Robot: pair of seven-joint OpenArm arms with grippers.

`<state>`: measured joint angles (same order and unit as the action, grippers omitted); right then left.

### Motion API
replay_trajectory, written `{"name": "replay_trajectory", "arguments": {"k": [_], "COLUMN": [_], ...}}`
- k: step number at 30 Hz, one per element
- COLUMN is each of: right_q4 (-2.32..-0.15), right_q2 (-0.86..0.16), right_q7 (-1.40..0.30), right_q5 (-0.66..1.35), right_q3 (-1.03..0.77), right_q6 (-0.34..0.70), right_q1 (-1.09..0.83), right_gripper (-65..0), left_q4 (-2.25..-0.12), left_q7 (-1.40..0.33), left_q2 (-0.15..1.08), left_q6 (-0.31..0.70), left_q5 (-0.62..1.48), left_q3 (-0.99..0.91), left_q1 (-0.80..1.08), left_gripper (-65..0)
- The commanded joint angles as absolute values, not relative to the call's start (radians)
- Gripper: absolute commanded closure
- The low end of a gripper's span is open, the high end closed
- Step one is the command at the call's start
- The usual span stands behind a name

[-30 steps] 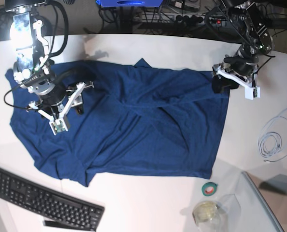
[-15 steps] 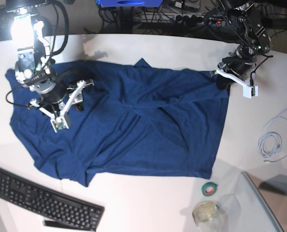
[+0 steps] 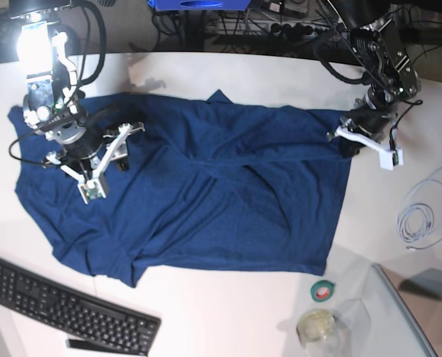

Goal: Layout the t-shirt on the table in an organized manner, then fold the t-shirt properly
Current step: 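Grasp the shirt edges with both grippers at the shirt's corners, then pull the held shirt edges apart with both grippers to flatten it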

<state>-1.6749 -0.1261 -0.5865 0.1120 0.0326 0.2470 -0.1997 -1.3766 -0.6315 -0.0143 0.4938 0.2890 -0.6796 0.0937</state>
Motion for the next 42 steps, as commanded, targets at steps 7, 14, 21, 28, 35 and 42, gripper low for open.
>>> {"name": "replay_trajectory", "arguments": {"k": [7,14,21,28,35,42], "right_q4": [-1.690,-1.690,-1.690,-1.696,-1.699,-1.755], "right_q2": [-0.130,-0.131,-0.131,-0.137,-0.134,-0.041], "right_q7": [-0.564,-0.565,-0.565,-0.561,-0.553,-0.394], "right_q5": [0.116,0.116,0.116,0.116,0.116,0.248], "right_q3": [0.033,0.031,0.033,0.030,0.027,-0.134], "right_q6": [0.254,0.254,0.254,0.255,0.255,0.255], "right_q1": [-0.188,-0.193,-0.197,-0.237,-0.280,-0.369], "right_gripper": [-27.2,-27.2,-27.2,-27.2,-27.2,-27.2], "left_q4": [-1.307,-1.285,-1.287,-1.414,-1.434,-1.320], "left_q7": [-0.610,-0.610,-0.610,-0.610,-0.604,-0.601], "left_q2": [-0.007,-0.007,0.007,0.030,0.048,0.048], "left_q6": [0.496,0.464,0.440,0.440,0.441,0.464], "left_q5": [0.297,0.306,0.487,0.584,0.585,0.588], "left_q3": [-0.679,-0.688,-0.685,-0.685,-0.688,-0.690], "left_q1": [0.018,0.008,0.022,0.147,0.262,0.255], "left_gripper": [0.0,0.0,-38.7,-54.8,-54.8,-54.8]}}
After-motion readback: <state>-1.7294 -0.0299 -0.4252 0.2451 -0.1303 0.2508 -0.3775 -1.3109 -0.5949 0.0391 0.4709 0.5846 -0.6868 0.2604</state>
